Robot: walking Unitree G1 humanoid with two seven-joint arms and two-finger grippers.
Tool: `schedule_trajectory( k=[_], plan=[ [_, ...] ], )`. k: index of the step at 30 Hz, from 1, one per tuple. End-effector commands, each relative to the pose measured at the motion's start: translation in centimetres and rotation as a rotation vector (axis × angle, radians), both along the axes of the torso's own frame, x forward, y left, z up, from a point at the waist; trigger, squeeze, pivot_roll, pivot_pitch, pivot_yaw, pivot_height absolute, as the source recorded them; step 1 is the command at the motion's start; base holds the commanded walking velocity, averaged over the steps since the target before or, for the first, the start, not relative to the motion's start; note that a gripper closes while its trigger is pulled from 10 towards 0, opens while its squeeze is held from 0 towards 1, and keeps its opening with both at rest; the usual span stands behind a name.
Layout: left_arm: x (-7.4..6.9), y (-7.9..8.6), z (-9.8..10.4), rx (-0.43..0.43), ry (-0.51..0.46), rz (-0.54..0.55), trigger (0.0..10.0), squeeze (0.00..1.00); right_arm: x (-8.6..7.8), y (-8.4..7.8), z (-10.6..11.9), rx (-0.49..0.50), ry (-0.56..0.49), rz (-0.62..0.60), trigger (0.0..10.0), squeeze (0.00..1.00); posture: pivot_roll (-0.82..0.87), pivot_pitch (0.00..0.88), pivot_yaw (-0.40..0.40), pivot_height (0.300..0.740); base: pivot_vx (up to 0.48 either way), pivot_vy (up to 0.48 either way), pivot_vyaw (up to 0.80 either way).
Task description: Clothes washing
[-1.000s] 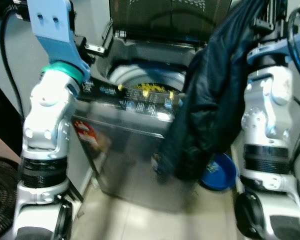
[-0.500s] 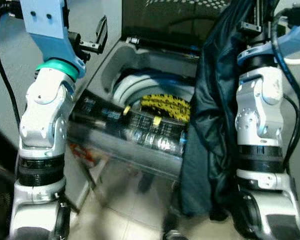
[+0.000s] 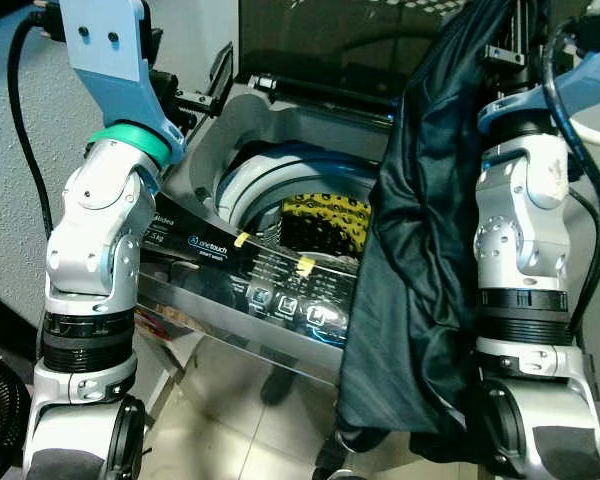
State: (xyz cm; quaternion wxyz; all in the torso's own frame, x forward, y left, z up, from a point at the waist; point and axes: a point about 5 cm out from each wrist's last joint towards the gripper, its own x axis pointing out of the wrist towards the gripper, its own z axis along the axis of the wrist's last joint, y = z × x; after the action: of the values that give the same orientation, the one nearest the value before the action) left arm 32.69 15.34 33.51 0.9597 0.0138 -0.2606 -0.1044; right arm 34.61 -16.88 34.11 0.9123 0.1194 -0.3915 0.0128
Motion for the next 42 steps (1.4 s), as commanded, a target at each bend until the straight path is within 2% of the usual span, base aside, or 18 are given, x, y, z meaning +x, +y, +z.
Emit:
schedule_trajectory(
  k=[1,2,4,5,6,8,10,16,20,23,36,42],
  plan=[
    [-0.8,0.0,1.2,0.002,-0.091,-0.013,10.0,0.0,-0.3,0.0,0.5,-0.009,-0.03,0.004,10.0,0.0,0.06,0.0,0.022,0.74,0.0,0.0,0.0],
    [-0.9,0.2,1.6,0.012,-0.128,0.01,10.0,0.0,-0.4,0.2,0.5,-0.021,-0.035,0.011,10.0,0.0,0.06,0.0,0.022,0.74,0.0,0.0,0.0],
    [-1.2,0.8,2.7,0.061,-0.222,0.127,10.0,0.0,-0.6,0.9,0.7,-0.089,-0.057,0.055,10.0,0.0,0.06,0.0,0.022,0.74,0.0,0.0,0.0],
    [-1.2,0.8,2.7,0.061,-0.222,0.127,10.0,0.0,-0.6,0.9,0.7,-0.089,-0.057,0.055,10.0,0.0,0.06,0.0,0.022,0.74,0.0,0.0,0.0],
    [-1.2,1.1,3.1,0.083,-0.256,0.187,10.0,0.0,-0.8,1.4,0.8,-0.137,-0.067,0.102,10.0,0.0,0.06,0.0,0.022,0.74,0.0,0.0,0.0],
    [-1.1,1.3,3.2,0.115,-0.269,0.231,10.0,0.0,-1.2,2.3,0.8,-0.196,-0.082,0.17,10.0,0.0,0.06,0.0,0.022,0.74,0.0,0.0,0.0],
    [-0.9,0.5,2.3,0.128,-0.205,0.137,10.0,0.0,-1.4,2.7,0.8,-0.206,-0.084,0.188,10.0,0.0,0.06,0.0,0.022,0.74,0.0,0.0,0.0],
    [-1.0,-0.4,1.3,0.128,-0.147,0.046,10.0,0.0,-1.4,2.8,0.7,-0.2,-0.079,0.189,10.0,0.0,0.06,0.0,0.022,0.74,0.0,0.0,0.0],
    [-0.9,-0.4,0.9,0.104,-0.123,0.055,10.0,0.0,-1.2,2.6,0.5,-0.185,-0.061,0.181,10.0,0.0,0.06,0.0,0.021,0.74,0.0,0.0,0.0],
    [-0.6,0.1,1.0,0.078,-0.124,0.071,10.0,0.0,-1.2,2.6,0.4,-0.185,-0.055,0.187,10.0,0.0,0.06,0.0,0.021,0.74,0.0,0.48,0.0],
    [-0.6,0.2,1.0,0.068,-0.106,0.068,10.0,0.0,-1.1,2.4,0.2,-0.181,-0.037,0.168,10.0,0.0,0.06,0.0,0.021,0.74,0.0,0.469,0.0],
    [-0.5,0.2,1.0,0.066,-0.099,0.069,10.0,0.0,-1.0,2.4,0.2,-0.183,-0.034,0.167,10.0,0.0,0.06,0.0,0.021,0.74,0.0,0.0,0.0]
  ],
)
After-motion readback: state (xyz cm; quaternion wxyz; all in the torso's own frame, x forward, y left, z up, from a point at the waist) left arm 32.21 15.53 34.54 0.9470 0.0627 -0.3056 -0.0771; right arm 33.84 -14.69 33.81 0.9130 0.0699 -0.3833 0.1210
